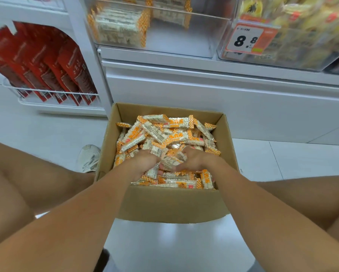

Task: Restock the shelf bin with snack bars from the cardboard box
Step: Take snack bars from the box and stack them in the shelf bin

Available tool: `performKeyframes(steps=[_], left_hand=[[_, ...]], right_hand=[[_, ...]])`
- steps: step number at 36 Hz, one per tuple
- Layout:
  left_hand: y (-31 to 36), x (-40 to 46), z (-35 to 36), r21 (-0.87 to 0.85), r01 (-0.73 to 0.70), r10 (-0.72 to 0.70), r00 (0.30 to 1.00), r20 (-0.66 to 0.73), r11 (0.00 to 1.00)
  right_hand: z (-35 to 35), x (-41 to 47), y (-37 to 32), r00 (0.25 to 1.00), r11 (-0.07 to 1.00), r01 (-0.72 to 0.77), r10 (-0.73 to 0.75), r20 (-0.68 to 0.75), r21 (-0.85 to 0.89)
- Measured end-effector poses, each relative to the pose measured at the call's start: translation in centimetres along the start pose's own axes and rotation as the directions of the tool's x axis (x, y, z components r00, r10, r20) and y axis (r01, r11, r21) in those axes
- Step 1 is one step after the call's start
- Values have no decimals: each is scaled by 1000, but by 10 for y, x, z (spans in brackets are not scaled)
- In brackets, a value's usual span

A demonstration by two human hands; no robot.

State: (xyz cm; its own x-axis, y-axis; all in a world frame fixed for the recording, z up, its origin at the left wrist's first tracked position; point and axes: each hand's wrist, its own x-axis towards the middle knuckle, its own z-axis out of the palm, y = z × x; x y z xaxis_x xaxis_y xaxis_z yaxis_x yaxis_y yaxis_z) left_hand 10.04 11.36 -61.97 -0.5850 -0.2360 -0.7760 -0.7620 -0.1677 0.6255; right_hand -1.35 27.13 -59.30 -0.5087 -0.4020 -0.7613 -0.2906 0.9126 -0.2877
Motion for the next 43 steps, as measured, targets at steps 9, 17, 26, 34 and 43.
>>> performKeyframes(steps=[9, 17, 26, 34, 43], left_hand=[[-5, -4, 7, -100, 96, -97, 995, 4, 990], [1, -13, 8, -245, 116, -102, 993, 67, 963], [44, -25, 19, -534, -49, 58, 998, 0, 844], [88, -60, 8, -522, -163, 233, 970, 72, 838], [174, -129, -10, -386, -276, 394, 879, 268, 880]], right_hand=[[28, 14, -9, 981, 999, -18, 26, -195, 42], [-15, 6, -10, 992, 957, 101, -76, -101, 272], [-36, -15, -43, 950, 963, 271, -268, -161, -2], [-85, -77, -47, 896, 838, 424, -444, -21, 344], [-184, -144, -63, 849, 840, 525, -506, -152, 138]])
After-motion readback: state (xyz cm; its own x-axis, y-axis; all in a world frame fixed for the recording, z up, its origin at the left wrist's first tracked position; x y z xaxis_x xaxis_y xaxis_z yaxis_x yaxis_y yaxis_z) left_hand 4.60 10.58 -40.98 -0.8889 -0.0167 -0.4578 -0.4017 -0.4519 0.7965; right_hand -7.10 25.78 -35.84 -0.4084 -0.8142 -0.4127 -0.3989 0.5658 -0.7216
